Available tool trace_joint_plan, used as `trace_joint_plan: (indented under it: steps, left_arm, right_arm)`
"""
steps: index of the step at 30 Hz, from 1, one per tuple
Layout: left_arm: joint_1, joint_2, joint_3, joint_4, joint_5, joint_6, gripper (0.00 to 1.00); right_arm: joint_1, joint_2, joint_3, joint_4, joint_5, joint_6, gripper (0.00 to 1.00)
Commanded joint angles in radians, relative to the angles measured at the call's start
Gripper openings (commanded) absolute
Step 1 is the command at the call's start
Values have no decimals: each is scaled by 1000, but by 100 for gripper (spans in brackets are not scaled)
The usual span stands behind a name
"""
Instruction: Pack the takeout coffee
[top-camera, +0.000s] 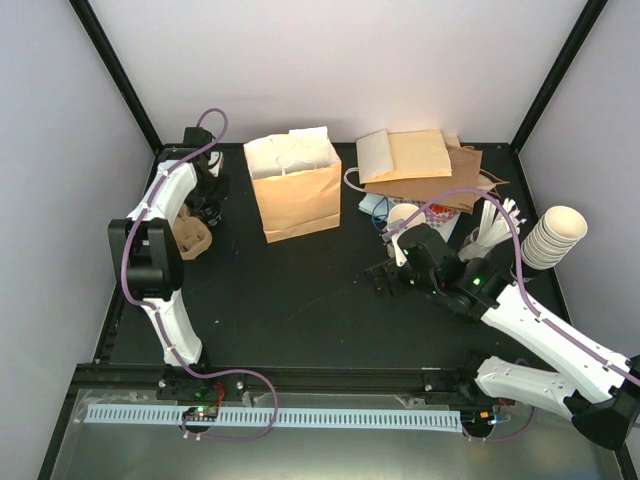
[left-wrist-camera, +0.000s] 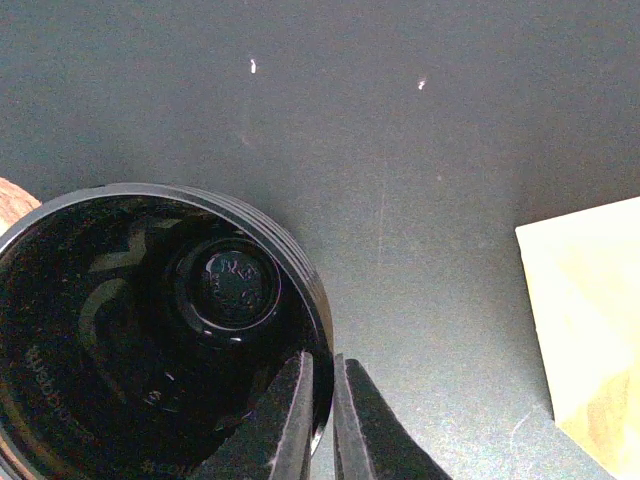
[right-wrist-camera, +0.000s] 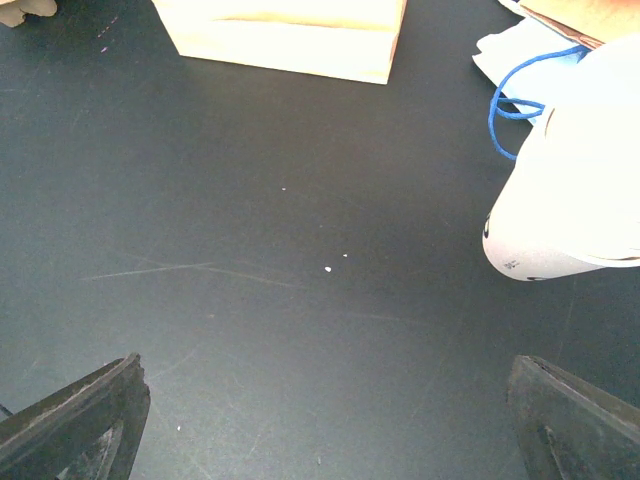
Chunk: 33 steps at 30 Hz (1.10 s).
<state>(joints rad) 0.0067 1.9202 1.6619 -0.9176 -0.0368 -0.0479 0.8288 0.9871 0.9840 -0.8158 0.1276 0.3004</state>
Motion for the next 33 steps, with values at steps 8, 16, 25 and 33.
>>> trace_joint_plan:
  steps: [8, 16, 25, 33]
  left_arm:
    - [-2, -21, 32, -19, 8, 5, 8]
    - [-12, -56, 27, -24, 6, 5, 8]
    - [-15, -79, 25, -26, 0, 5, 6]
    - [-27, -104, 25, -34, -47, 10, 6]
  right_arm:
    - [-3, -10, -4, -3, -4, 0, 100]
    - [-2, 5, 5, -2, -7, 2, 100]
    - [-2, 25, 19, -2, -14, 2, 100]
    - [-2, 31, 22, -2, -16, -1, 100]
